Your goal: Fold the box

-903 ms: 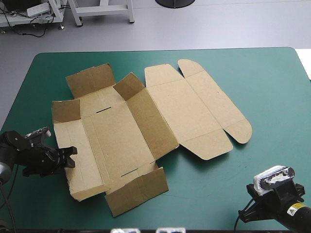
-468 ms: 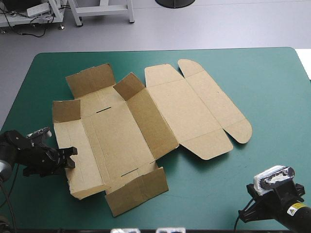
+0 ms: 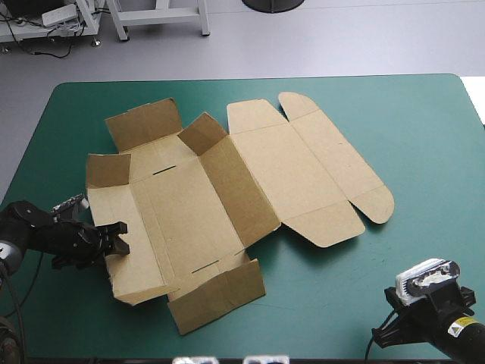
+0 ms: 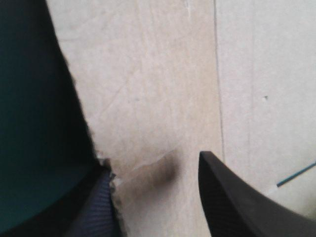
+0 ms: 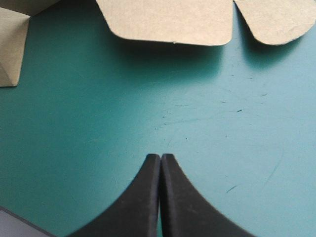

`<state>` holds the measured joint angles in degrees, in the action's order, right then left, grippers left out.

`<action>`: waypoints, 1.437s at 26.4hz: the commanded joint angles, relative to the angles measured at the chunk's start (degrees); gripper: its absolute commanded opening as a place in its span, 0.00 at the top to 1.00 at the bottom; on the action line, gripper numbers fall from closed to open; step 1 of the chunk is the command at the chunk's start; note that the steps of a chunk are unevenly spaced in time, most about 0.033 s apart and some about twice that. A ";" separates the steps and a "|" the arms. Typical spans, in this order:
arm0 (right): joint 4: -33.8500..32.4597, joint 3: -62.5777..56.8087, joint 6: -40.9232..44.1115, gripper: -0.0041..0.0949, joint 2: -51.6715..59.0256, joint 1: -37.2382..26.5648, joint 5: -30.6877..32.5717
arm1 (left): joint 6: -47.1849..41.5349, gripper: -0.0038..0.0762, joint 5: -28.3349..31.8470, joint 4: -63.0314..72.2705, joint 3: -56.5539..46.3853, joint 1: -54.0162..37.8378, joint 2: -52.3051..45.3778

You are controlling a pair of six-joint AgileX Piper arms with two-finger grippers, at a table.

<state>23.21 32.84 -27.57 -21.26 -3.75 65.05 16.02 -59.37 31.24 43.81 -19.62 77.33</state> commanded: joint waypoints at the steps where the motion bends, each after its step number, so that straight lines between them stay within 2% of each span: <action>1: 1.57 1.76 -0.21 0.98 -0.99 -0.01 -2.72 | 5.80 0.50 0.33 12.23 1.07 -0.23 0.02; 9: 1.57 1.76 -0.21 0.98 -0.99 -0.01 -2.62 | 12.44 0.50 0.71 21.19 1.07 -0.23 0.92; 14: 1.69 1.76 -0.21 0.98 -0.99 -0.01 -2.62 | 12.48 0.50 1.47 21.81 1.07 0.61 0.92; 20: 2.72 1.76 -0.21 0.98 -0.99 -0.01 -2.62 | 3.81 0.50 9.25 15.27 1.07 6.05 0.92; 27: 3.07 1.76 -0.33 0.98 -0.99 -0.01 -2.62 | -4.08 0.50 16.14 8.54 1.07 13.01 1.82; 29: 3.66 1.76 -0.39 0.98 -0.99 -0.01 -2.72 | -4.32 0.51 16.43 8.67 1.07 13.85 3.65; 30: 3.67 1.76 -0.39 0.98 -0.99 -0.01 -2.72 | -4.32 0.53 16.55 8.67 1.07 14.14 4.41; 34: 3.77 1.76 -0.39 0.98 -0.99 -0.01 -2.72 | -2.47 0.92 16.68 10.50 1.07 16.32 7.63; 38: 3.77 1.76 -0.39 0.98 -0.99 -0.01 -2.72 | 0.55 0.95 16.70 11.60 2.33 18.12 7.56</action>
<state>25.30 32.84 -27.57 -21.26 -3.75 64.93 14.42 -42.36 41.44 45.03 -2.95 85.05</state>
